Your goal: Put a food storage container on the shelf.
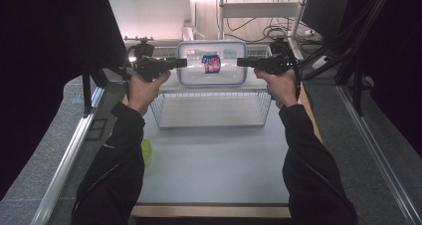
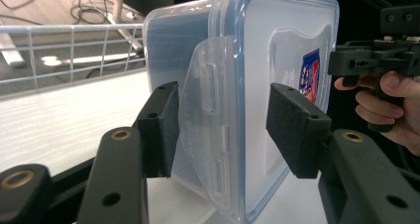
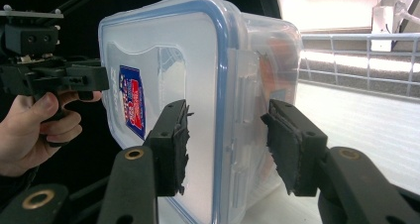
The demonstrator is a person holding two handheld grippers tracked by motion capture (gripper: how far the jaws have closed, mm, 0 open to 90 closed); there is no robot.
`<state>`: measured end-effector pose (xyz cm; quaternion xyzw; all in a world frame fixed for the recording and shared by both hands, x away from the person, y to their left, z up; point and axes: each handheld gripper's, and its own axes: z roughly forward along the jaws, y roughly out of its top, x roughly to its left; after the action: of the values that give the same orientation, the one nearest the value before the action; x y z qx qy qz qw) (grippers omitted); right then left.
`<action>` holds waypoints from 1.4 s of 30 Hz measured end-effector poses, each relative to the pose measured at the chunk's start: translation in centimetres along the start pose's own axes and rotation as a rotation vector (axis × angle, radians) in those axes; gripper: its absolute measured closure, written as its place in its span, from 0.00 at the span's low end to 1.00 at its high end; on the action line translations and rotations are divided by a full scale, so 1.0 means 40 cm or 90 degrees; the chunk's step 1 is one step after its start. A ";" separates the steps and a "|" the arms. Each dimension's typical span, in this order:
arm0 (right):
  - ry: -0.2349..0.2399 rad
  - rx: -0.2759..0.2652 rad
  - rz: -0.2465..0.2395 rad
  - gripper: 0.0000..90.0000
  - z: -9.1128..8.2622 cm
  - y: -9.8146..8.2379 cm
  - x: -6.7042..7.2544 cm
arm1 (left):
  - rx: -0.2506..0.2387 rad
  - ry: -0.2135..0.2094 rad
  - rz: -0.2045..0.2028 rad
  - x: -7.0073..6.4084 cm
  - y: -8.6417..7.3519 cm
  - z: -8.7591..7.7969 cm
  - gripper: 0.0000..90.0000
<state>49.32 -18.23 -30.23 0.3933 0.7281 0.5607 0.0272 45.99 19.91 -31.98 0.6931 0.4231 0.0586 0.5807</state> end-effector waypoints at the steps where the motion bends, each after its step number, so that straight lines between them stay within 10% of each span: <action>1: 0.000 -0.004 -0.002 0.56 0.000 -0.001 -0.001 | -0.004 0.001 0.005 -0.001 -0.003 0.000 0.52; 16: -0.032 0.001 -0.027 0.51 0.005 -0.006 0.007 | 0.031 0.072 0.057 -0.015 -0.020 0.025 0.53; 27: -0.104 0.012 -0.042 0.44 0.015 0.002 0.007 | 0.024 0.020 0.013 0.002 -0.026 0.030 0.53; 42: -0.108 0.008 -0.080 0.51 0.006 -0.020 0.019 | 0.019 0.029 0.074 -0.036 -0.036 0.003 0.53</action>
<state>48.49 -17.63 -30.68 0.3931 0.7498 0.5182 0.1213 44.39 18.83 -32.66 0.7235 0.3960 0.1021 0.5561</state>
